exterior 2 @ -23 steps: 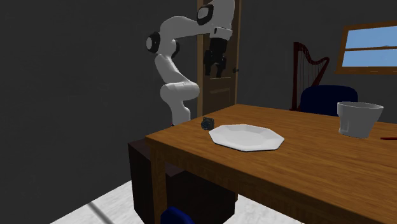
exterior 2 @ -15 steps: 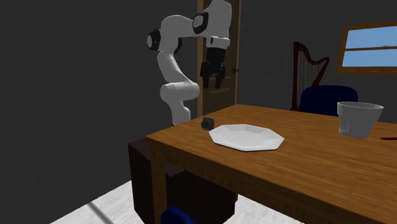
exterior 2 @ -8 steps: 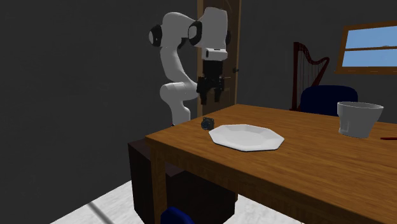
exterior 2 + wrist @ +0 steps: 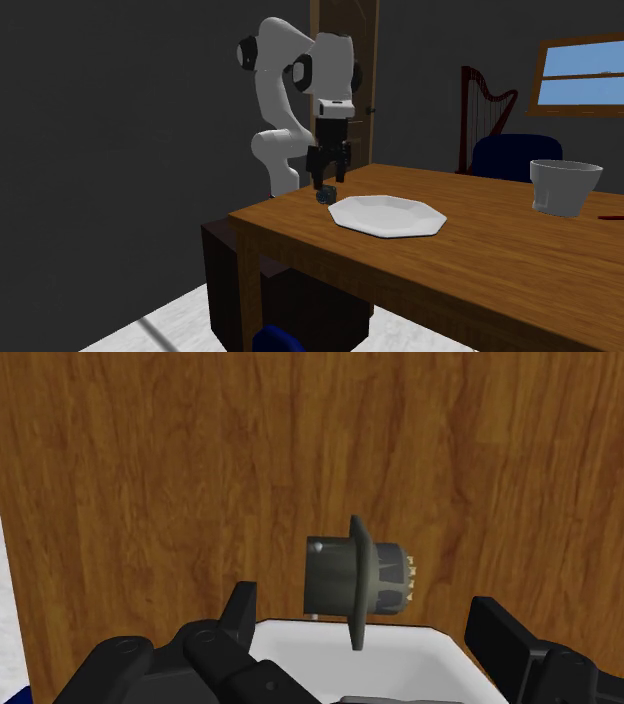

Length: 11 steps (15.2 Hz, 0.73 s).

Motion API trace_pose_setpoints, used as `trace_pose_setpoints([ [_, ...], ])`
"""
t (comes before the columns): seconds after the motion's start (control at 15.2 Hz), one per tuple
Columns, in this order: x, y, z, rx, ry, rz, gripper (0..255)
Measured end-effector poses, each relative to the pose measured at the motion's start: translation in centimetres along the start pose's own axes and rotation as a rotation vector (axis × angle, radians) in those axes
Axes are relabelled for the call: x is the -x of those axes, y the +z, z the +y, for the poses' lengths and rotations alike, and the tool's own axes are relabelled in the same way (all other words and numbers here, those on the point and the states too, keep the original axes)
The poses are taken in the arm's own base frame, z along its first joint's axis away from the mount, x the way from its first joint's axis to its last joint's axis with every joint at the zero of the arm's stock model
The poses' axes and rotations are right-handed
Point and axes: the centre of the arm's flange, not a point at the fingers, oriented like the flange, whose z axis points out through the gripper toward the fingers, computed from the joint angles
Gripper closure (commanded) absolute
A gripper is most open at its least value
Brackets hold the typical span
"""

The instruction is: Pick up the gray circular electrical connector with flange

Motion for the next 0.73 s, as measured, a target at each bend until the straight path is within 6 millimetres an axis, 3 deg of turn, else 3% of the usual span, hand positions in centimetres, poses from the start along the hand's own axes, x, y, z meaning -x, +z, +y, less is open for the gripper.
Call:
trace_pose_setpoints([
  [0.2, 0.1, 1.6, 0.0, 0.0, 0.0, 0.0, 0],
  [0.26, 0.0, 1.8, 0.0, 0.0, 0.0, 0.0, 255],
  [0.73, 0.0, 1.9, -0.1, 0.0, 0.0, 0.001, 255],
])
